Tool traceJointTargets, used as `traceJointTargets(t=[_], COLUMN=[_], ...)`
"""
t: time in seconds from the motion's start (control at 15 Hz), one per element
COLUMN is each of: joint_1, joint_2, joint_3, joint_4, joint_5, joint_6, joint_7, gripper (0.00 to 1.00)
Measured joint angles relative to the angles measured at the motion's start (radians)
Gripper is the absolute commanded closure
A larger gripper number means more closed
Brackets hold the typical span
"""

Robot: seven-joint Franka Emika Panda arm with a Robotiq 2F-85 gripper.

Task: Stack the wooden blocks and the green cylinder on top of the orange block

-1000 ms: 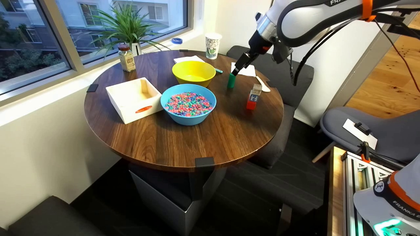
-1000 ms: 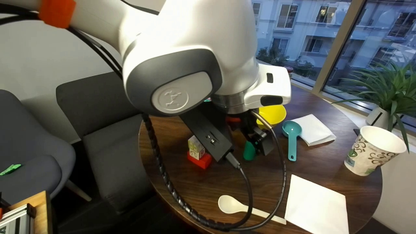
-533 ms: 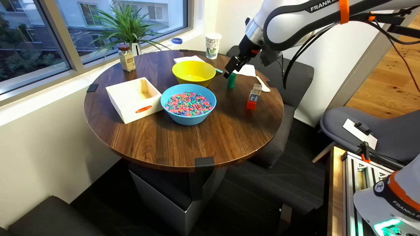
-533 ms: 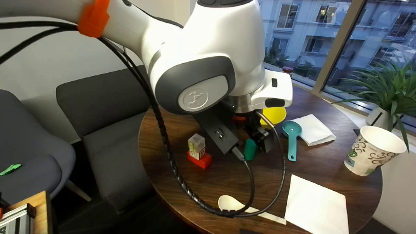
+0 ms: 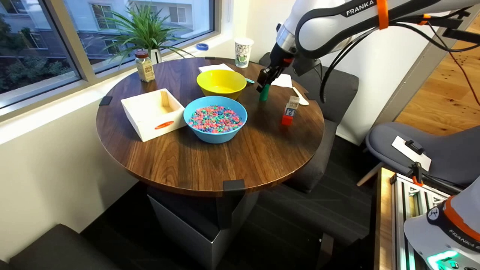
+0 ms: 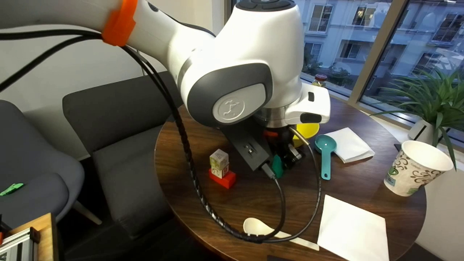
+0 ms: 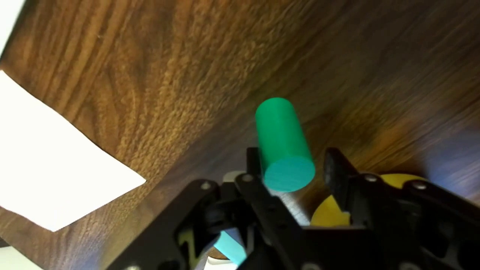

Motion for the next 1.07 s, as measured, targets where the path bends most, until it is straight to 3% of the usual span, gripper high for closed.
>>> traceJointTargets(t=[0.13, 0.27, 0.4, 0.8, 1.07], joint_1=[-0.002, -0.002, -0.002, -0.001, 0.004], joint_2=[0.000, 0.000, -0.001, -0.019, -0.102], joint_3=[0.000, 0.000, 0.000, 0.002, 0.012], joint_4=[0.006, 0.011, 0.012, 0.014, -0.010], joint_5=[-0.017, -0.030, -0.039, -0.066, -0.081], joint_6=[-0.005, -0.014, -0.021, -0.051, -0.070], joint_7=[0.015, 0.024, 0.031, 0.044, 0.045], gripper=[0.66, 0.72, 0.90, 0.90, 0.90])
